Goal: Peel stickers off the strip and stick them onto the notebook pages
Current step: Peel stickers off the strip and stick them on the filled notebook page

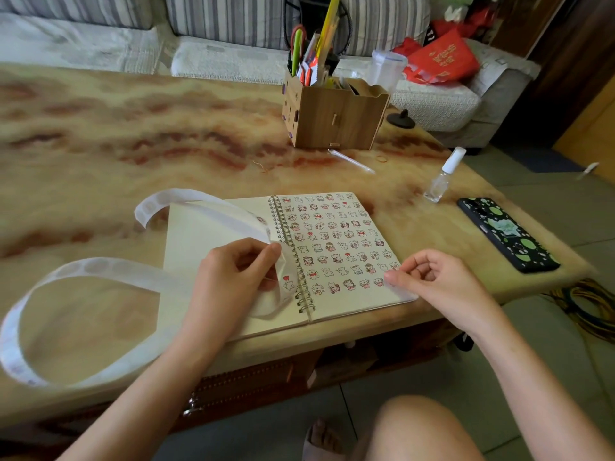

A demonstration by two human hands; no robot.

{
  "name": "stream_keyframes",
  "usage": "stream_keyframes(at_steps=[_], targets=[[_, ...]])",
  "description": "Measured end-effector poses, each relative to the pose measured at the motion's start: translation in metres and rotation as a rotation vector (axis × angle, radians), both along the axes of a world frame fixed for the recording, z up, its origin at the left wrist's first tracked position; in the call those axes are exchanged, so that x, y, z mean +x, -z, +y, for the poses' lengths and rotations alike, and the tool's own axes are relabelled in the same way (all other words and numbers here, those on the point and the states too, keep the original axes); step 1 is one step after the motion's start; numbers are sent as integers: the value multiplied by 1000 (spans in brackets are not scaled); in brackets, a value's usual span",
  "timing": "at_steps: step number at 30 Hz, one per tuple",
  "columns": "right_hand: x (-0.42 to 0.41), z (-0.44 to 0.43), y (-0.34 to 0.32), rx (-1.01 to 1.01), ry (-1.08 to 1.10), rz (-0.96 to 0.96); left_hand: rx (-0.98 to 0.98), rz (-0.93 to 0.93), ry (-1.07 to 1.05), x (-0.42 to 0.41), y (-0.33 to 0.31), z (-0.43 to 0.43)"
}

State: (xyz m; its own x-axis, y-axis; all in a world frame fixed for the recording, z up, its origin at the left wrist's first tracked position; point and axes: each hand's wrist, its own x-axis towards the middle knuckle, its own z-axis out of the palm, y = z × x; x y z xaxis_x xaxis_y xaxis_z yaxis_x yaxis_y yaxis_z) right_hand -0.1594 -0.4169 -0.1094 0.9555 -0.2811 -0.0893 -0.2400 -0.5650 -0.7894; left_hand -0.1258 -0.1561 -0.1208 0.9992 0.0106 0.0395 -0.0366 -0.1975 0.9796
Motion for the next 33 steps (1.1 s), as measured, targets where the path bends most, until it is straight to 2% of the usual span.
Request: stream_keyframes(at_steps=[8,12,15,21,25,33], targets=[[3,-5,0,3,-3,-5,-32,11,22,0,-2,2],[2,14,-5,-106,65,-200,-89,9,20,1,-7,5],[0,49,-17,11,-64,-337,-80,-42,4,-2,-11,5],[2,111,-26,171,-348,-354,-104,-93,9,-3,-15,3],[4,118,-20,178,-339,-353,-135,-106,13,-4,-17,3],[4,117,-18,373,-305,-322,-231,-78,45,-6,-20,2]])
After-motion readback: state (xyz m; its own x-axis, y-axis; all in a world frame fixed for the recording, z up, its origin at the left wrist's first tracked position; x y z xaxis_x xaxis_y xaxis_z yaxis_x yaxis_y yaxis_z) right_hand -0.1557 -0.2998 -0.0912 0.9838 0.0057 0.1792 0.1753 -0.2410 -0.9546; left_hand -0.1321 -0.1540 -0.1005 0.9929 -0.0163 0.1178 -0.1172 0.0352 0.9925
